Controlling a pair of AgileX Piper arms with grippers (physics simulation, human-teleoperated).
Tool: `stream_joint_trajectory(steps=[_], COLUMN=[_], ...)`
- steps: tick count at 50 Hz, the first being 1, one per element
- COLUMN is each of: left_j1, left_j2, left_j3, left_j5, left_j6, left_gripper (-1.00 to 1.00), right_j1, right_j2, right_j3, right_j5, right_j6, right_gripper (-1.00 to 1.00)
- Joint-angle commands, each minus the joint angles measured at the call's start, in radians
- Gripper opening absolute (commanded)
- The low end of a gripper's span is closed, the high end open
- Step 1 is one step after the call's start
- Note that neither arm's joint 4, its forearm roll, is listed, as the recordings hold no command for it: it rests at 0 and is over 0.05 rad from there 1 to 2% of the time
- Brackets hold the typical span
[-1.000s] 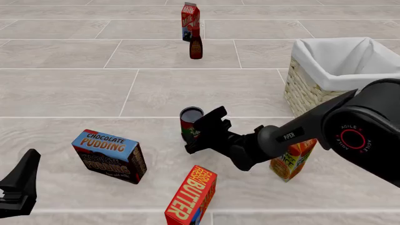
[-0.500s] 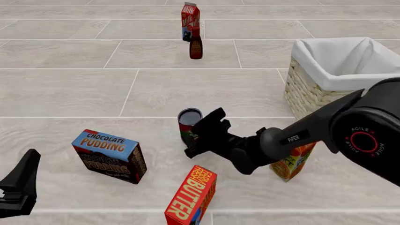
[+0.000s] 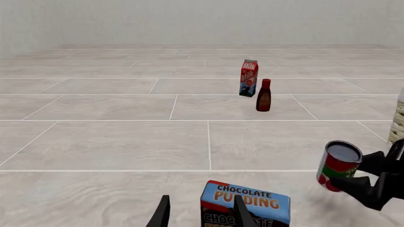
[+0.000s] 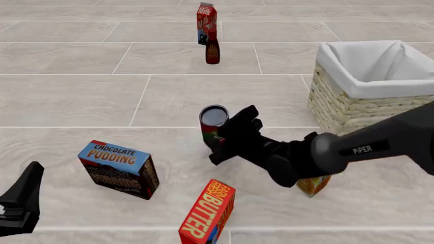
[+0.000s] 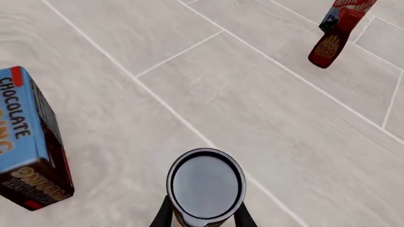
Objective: Pick the tomato sauce and place it in the basket.
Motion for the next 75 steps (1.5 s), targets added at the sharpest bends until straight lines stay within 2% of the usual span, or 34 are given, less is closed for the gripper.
stream_joint_trajectory(steps=[1, 8, 19, 26, 42, 62, 75], left_j1=[0.0, 0.0, 0.0, 0.0, 0.0, 0.0, 0.0], left_j2=[0.0, 0.0, 0.0, 0.0, 0.0, 0.0, 0.0], left_j3=[0.0, 0.0, 0.0, 0.0, 0.0, 0.0, 0.0], left_j5=[0.0, 0.0, 0.0, 0.0, 0.0, 0.0, 0.0], left_j6=[0.0, 0.0, 0.0, 0.0, 0.0, 0.0, 0.0], left_gripper=[1.0, 1.0, 1.0, 1.0, 1.0, 1.0, 1.0], right_j1=[-0.006, -0.005, -0.025, -0.031, -0.036, -0.143, -0.241], right_j2=[-0.112, -0.2, -0.321, -0.368, -0.457, -0.509, -0.554], right_j3=[0.045, 0.052, 0.025, -0.004, -0.075, -0.205, -0.273], right_j5=[0.025, 0.075, 0.167, 0.221, 0.328, 0.44, 0.509], right_j6=[-0.006, -0.009, -0.056, -0.087, -0.104, -0.124, -0.137], right_gripper=[-1.0, -1.0, -1.0, -1.0, -1.0, -1.0, -1.0])
